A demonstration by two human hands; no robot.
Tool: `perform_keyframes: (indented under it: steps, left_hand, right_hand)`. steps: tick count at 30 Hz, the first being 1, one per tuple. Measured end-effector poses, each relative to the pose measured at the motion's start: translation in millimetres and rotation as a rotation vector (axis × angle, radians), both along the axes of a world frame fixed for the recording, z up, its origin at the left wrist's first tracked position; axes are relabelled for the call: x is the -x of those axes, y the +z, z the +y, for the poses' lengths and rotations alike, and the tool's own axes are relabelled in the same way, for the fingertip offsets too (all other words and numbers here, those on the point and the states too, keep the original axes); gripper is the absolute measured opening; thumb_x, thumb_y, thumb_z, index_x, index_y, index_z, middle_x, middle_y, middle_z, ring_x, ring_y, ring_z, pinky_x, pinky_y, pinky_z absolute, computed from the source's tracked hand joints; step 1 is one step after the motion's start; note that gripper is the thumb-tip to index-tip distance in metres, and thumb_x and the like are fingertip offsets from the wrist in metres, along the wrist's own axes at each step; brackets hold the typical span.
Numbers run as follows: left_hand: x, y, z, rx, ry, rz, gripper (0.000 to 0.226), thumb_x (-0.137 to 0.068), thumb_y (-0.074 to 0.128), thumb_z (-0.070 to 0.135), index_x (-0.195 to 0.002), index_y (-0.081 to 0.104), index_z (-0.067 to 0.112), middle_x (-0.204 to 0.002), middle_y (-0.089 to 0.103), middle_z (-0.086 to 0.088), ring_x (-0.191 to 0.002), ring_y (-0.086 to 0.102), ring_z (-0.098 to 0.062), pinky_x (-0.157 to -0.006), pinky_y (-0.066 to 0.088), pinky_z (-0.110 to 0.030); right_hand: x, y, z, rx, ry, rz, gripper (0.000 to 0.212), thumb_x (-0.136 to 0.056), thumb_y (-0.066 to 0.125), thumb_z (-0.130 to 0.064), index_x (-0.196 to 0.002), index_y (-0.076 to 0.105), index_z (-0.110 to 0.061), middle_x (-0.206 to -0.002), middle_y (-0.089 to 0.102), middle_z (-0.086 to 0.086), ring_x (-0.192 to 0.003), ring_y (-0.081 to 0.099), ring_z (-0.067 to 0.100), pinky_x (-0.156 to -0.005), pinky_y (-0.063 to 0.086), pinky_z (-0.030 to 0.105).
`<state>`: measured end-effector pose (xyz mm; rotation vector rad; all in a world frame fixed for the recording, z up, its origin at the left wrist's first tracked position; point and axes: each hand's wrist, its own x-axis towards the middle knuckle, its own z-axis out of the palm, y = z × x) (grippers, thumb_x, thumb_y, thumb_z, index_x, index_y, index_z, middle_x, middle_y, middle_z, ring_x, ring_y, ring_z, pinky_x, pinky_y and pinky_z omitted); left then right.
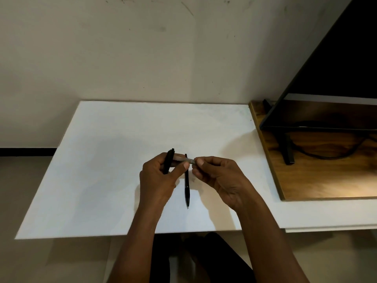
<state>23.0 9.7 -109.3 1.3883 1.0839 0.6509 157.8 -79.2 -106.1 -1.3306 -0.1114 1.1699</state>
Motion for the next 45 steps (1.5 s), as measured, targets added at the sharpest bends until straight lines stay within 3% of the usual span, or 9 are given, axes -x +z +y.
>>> perform_keyframes:
  steps: [5,12,16,20,25,31,39,45]
  left_hand:
    - [-0.2,1.8,-1.4,-0.007,0.037,-0.037,0.010,-0.082,0.078,0.020,-0.087,0.077,0.029,-0.076,0.075,0.011,-0.053,0.057,-0.001,-0.051,0.046,-0.016]
    - [0.0,0.2,-0.7,0.006,0.054,-0.030,0.009,-0.083,0.077,0.019,-0.091,0.077,0.022,-0.076,0.072,0.006,-0.058,0.056,-0.010,-0.050,0.045,-0.016]
    - [0.6,-3.6,-0.3,0.077,0.047,-0.022,0.008,-0.083,0.077,0.018,-0.090,0.078,0.021,-0.057,0.060,0.013,-0.058,0.052,-0.013,-0.047,0.042,-0.016]
    - [1.4,-6.3,-0.5,0.118,0.028,-0.013,0.006,-0.082,0.077,0.019,-0.088,0.078,0.022,-0.052,0.055,0.015,-0.055,0.049,-0.012,-0.050,0.039,-0.019]
    - [1.9,-5.7,0.9,0.131,0.029,-0.019,0.004,-0.082,0.077,0.020,-0.086,0.078,0.022,-0.055,0.054,0.010,-0.053,0.047,-0.011,-0.048,0.038,-0.017]
    - [2.6,-6.5,0.9,0.199,0.032,-0.034,0.005,-0.081,0.078,0.022,-0.086,0.079,0.020,-0.054,0.055,0.010,-0.048,0.046,-0.008,-0.045,0.036,-0.015]
    - [3.8,-3.0,0.7,0.368,0.020,-0.090,0.010,-0.083,0.077,0.020,-0.090,0.079,0.013,-0.079,0.071,-0.007,-0.048,0.042,-0.008,-0.038,0.030,-0.017]
    - [4.3,0.5,0.7,0.431,0.023,-0.107,0.007,-0.086,0.073,0.018,-0.088,0.077,0.013,-0.077,0.077,0.000,-0.051,0.041,-0.010,-0.037,0.028,-0.017]
  right_hand:
    - [2.8,0.8,2.3,-0.032,-0.037,0.126,0.018,-0.088,0.068,0.001,-0.102,0.071,0.010,-0.091,0.073,0.018,-0.086,0.071,0.026,-0.083,0.061,0.029]
    - [3.0,-0.8,3.3,-0.041,-0.050,0.157,0.016,-0.088,0.064,0.007,-0.102,0.071,0.010,-0.094,0.074,0.021,-0.080,0.073,0.023,-0.081,0.061,0.028]
    - [0.1,-0.1,2.0,-0.055,-0.067,0.091,0.016,-0.085,0.066,0.010,-0.100,0.073,0.008,-0.092,0.075,0.018,-0.078,0.073,0.022,-0.080,0.061,0.028]
    - [-1.8,1.3,1.8,-0.069,-0.064,0.006,0.018,-0.085,0.066,0.009,-0.101,0.073,0.008,-0.093,0.075,0.019,-0.080,0.073,0.024,-0.082,0.061,0.029]
    - [-0.4,-0.2,1.7,-0.068,-0.041,-0.081,0.015,-0.087,0.066,0.007,-0.100,0.073,0.005,-0.087,0.075,0.017,-0.076,0.072,0.022,-0.083,0.061,0.031]
    - [-2.2,-1.7,0.9,-0.049,-0.090,-0.197,0.014,-0.089,0.067,0.003,-0.102,0.073,0.004,-0.085,0.074,0.021,-0.075,0.071,0.024,-0.075,0.060,0.026]
    - [-4.8,-0.6,0.1,-0.061,-0.115,-0.337,0.015,-0.090,0.067,-0.002,-0.103,0.074,-0.001,-0.092,0.076,0.019,-0.080,0.072,0.024,-0.076,0.060,0.028]
    - [-5.6,0.0,0.0,-0.041,-0.111,-0.392,0.012,-0.095,0.063,-0.007,-0.101,0.073,-0.007,-0.094,0.075,0.018,-0.083,0.072,0.022,-0.077,0.060,0.029]
